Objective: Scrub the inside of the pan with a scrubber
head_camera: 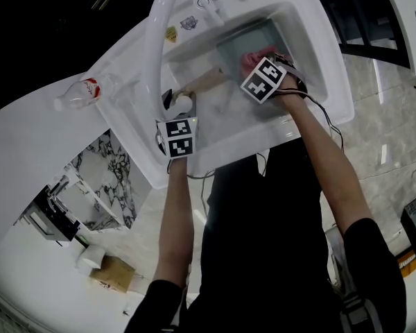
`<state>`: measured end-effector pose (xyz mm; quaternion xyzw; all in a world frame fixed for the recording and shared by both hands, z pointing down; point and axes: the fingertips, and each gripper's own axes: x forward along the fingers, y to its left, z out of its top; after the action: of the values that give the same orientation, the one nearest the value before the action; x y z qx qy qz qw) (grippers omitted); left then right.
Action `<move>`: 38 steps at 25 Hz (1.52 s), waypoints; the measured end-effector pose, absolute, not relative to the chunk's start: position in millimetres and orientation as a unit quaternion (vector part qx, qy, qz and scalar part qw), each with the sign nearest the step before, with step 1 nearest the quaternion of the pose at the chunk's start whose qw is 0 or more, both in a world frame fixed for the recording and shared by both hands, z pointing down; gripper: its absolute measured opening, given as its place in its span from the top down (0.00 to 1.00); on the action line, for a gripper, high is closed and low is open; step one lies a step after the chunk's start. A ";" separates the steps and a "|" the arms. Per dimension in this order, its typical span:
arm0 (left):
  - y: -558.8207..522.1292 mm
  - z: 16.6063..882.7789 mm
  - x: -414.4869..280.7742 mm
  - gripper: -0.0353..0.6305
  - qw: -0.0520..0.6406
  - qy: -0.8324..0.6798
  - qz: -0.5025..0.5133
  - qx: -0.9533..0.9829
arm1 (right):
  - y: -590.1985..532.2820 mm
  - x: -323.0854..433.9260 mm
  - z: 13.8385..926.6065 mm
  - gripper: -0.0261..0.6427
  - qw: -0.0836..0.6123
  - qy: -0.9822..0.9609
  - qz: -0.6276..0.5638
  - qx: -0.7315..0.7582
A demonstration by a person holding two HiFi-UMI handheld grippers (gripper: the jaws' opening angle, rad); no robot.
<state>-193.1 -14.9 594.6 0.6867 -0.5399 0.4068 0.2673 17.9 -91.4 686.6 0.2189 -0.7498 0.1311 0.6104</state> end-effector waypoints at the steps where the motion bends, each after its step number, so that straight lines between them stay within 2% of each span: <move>1: -14.8 594.6 -193.0 0.56 0.268 -0.540 0.407 0.687 | -84.8 4.9 683.6 0.91 0.591 -0.768 0.138 0.207; 5: -14.4 595.1 -192.9 0.56 0.269 -0.540 0.407 0.686 | -58.2 -36.6 676.1 0.91 0.532 -0.816 0.168 0.147; 7: -14.5 594.9 -192.8 0.56 0.269 -0.540 0.406 0.686 | -49.7 -43.6 674.7 0.91 0.529 -0.823 0.166 0.120; 15: -13.2 596.2 -192.8 0.56 0.272 -0.537 0.405 0.688 | -100.2 38.0 694.0 0.91 0.641 -0.711 0.133 0.257; 20: -12.5 597.9 -193.3 0.56 0.273 -0.537 0.406 0.687 | -129.9 63.9 699.5 0.92 0.666 -0.667 0.113 0.314; 24: -11.7 598.8 -193.4 0.56 0.275 -0.538 0.408 0.685 | -132.2 41.5 692.5 0.92 0.613 -0.708 0.130 0.327; 31: -7.3 603.0 -194.3 0.56 0.280 -0.537 0.410 0.682 | -74.7 -46.5 673.8 0.92 0.503 -0.814 0.233 0.173; 38: -3.6 606.5 -196.7 0.56 0.286 -0.535 0.414 0.678 | -77.3 -41.8 676.0 0.92 0.507 -0.823 0.211 0.146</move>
<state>-196.7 -3.6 606.5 0.6784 -0.5352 0.4144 0.2856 -41.8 -77.3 676.0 0.1462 -0.8230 0.2106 0.5068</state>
